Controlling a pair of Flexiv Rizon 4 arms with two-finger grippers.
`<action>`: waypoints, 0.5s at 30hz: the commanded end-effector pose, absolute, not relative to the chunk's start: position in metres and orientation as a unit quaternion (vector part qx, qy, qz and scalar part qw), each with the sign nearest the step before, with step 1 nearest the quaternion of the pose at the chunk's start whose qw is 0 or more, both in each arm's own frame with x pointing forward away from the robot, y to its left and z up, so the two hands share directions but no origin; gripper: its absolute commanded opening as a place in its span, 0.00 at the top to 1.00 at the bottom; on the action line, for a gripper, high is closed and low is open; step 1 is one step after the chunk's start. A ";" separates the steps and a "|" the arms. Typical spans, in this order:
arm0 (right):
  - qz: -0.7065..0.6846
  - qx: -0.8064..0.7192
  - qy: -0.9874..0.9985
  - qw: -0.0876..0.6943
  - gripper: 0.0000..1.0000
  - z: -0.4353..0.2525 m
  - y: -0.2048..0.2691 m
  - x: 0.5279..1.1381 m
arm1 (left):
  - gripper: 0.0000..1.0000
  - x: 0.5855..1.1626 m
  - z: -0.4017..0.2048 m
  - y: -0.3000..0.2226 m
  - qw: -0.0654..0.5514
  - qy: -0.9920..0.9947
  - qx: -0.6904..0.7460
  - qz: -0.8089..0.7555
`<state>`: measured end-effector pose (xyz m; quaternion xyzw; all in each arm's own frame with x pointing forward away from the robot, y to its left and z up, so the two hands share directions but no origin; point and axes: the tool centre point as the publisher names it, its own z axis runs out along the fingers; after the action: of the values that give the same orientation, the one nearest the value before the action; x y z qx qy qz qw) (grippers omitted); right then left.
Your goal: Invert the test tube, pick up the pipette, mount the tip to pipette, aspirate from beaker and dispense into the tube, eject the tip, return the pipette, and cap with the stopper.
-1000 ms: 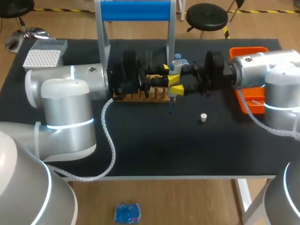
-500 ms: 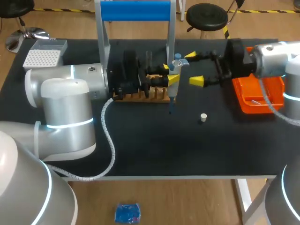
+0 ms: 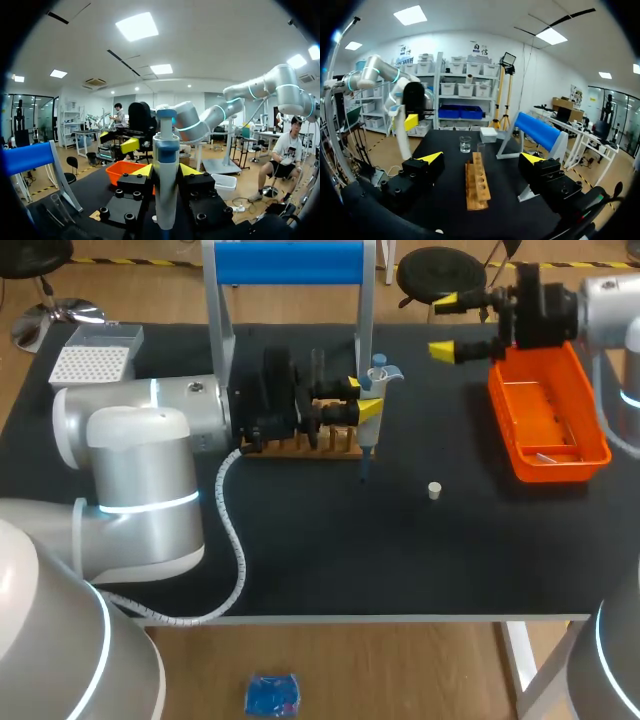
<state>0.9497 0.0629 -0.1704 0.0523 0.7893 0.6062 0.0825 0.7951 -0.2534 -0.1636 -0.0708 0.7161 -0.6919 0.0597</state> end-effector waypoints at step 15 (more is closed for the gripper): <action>0.547 0.093 0.828 0.080 0.00 -0.168 0.127 1.075 | 1.00 0.794 -0.164 -0.255 0.062 0.714 -0.072 -0.693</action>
<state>1.0454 0.1140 -0.1616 0.0918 0.8198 0.5588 0.0857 0.7950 -0.2535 -0.1635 -0.0707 0.7160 -0.6920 0.0596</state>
